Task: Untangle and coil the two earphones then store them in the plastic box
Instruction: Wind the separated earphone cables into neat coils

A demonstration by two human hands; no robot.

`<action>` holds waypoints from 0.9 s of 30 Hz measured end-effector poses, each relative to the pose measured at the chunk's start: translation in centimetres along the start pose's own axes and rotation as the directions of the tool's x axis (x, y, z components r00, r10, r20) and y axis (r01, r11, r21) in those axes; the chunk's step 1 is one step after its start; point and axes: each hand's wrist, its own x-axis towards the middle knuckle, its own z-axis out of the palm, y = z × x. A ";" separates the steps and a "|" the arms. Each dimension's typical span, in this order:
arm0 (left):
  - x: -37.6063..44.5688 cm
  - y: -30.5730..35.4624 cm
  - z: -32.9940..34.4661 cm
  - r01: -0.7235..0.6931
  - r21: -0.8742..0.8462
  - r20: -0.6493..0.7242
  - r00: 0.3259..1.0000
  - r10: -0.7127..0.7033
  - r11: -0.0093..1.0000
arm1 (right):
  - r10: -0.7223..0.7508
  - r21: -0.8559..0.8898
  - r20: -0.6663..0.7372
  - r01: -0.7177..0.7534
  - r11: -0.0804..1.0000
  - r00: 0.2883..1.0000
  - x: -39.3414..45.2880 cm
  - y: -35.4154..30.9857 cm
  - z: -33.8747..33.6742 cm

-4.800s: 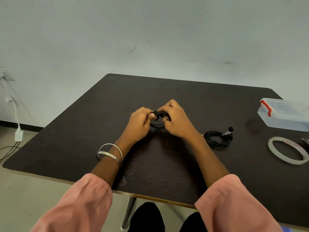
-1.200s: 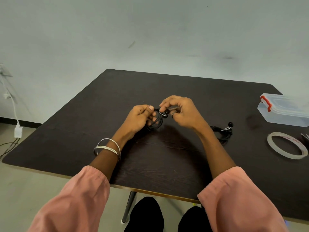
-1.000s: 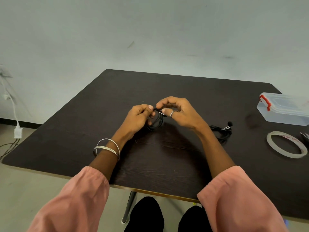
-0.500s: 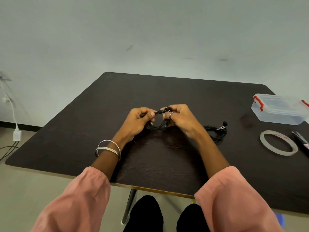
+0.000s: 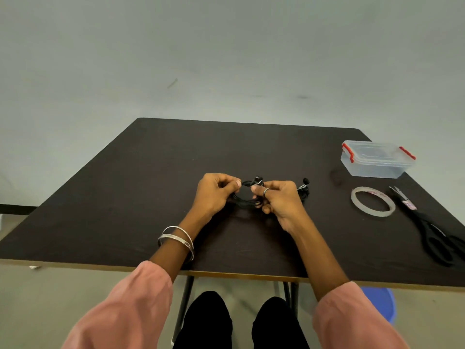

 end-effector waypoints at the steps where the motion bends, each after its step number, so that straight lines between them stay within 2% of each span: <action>1: -0.1 0.1 0.5 -0.003 0.053 -0.024 1.000 0.004 0.999 | -0.014 -0.022 -0.044 0.013 1.000 0.999 0.0 0.1 -0.3; 4: -0.3 0.3 1.4 0.000 0.196 -0.112 0.993 0.022 0.981 | -0.076 -0.127 -0.135 0.059 0.990 0.988 -0.2 0.4 -0.4; 7: -0.1 0.5 1.8 0.028 0.251 -0.172 0.985 0.016 0.967 | -0.167 -0.268 -0.178 0.115 0.956 0.970 -0.4 0.3 0.1; 14: 0.0 0.0 2.1 0.010 0.382 -0.199 0.977 0.072 0.924 | -0.362 -0.544 -0.199 0.205 0.814 0.911 -0.9 1.6 1.0; 19: -0.2 -0.1 1.6 0.028 0.326 -0.179 0.983 0.033 0.945 | -0.394 -0.571 -0.149 0.247 0.783 0.907 -1.2 1.7 0.8; 23: -0.1 -0.1 1.1 0.078 0.217 -0.202 0.979 -0.033 0.973 | -0.399 -0.560 -0.068 0.296 0.774 0.914 -1.4 1.8 0.4; 27: -0.5 0.2 1.0 0.045 0.192 -0.200 0.980 -0.006 0.980 | -0.445 -0.601 0.035 0.374 0.706 0.895 -1.8 1.8 0.3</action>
